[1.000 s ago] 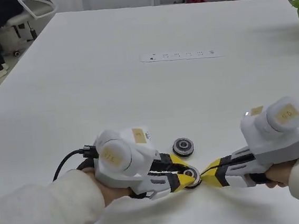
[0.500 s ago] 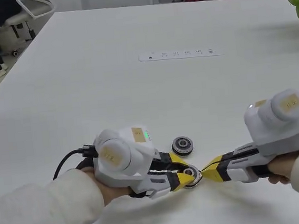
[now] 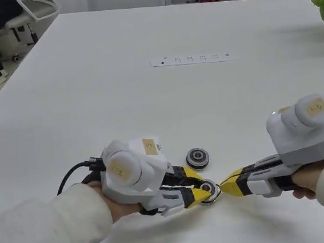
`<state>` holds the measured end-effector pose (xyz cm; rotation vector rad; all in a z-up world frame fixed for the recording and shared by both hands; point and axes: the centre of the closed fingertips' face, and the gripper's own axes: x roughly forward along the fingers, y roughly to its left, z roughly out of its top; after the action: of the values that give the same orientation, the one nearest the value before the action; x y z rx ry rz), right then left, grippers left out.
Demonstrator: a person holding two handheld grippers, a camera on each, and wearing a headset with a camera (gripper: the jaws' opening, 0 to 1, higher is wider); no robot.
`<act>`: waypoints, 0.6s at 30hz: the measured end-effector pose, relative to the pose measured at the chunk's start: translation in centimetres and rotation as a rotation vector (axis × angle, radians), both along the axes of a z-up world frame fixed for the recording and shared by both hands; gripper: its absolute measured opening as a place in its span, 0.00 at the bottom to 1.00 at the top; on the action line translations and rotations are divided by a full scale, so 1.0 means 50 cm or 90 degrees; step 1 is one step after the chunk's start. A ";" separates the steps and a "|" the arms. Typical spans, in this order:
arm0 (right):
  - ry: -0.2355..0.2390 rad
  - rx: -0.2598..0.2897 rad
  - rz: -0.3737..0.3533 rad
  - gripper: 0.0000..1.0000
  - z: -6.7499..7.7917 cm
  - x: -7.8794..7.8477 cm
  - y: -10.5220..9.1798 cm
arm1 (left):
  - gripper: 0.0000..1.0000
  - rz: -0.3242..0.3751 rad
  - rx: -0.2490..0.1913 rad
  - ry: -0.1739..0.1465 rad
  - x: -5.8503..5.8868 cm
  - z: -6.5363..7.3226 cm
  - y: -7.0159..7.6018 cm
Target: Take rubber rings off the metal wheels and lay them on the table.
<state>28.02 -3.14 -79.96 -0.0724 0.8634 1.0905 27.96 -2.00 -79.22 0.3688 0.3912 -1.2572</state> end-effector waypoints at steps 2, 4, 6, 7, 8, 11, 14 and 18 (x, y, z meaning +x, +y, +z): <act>0.005 0.003 -0.003 0.00 0.000 0.001 -0.001 | 0.14 0.000 0.000 0.000 0.000 0.000 0.000; 0.013 0.009 -0.008 0.00 0.000 0.000 0.000 | 0.14 0.000 -0.002 0.001 0.000 0.000 0.000; 0.034 0.025 -0.021 0.00 0.002 -0.002 0.003 | 0.14 -0.003 -0.003 0.002 0.000 0.000 0.000; 0.040 0.031 -0.026 0.00 0.003 -0.001 0.001 | 0.14 -0.003 -0.003 0.002 0.000 0.000 0.000; 0.041 0.030 -0.027 0.00 0.001 0.001 -0.003 | 0.14 -0.004 -0.003 0.001 -0.001 0.000 0.000; 0.056 0.044 -0.040 0.00 0.004 0.002 -0.002 | 0.14 -0.005 -0.001 -0.004 0.000 -0.001 0.000; 0.066 0.053 -0.048 0.00 0.007 0.001 0.002 | 0.14 -0.004 0.000 -0.004 0.000 0.000 0.000; 0.070 0.057 -0.049 0.00 0.009 0.001 0.005 | 0.14 -0.003 0.000 -0.004 0.000 0.000 0.000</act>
<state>28.06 -2.87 -79.52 0.0959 0.9069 1.0667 27.97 -2.02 -79.24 0.3743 0.3845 -1.2607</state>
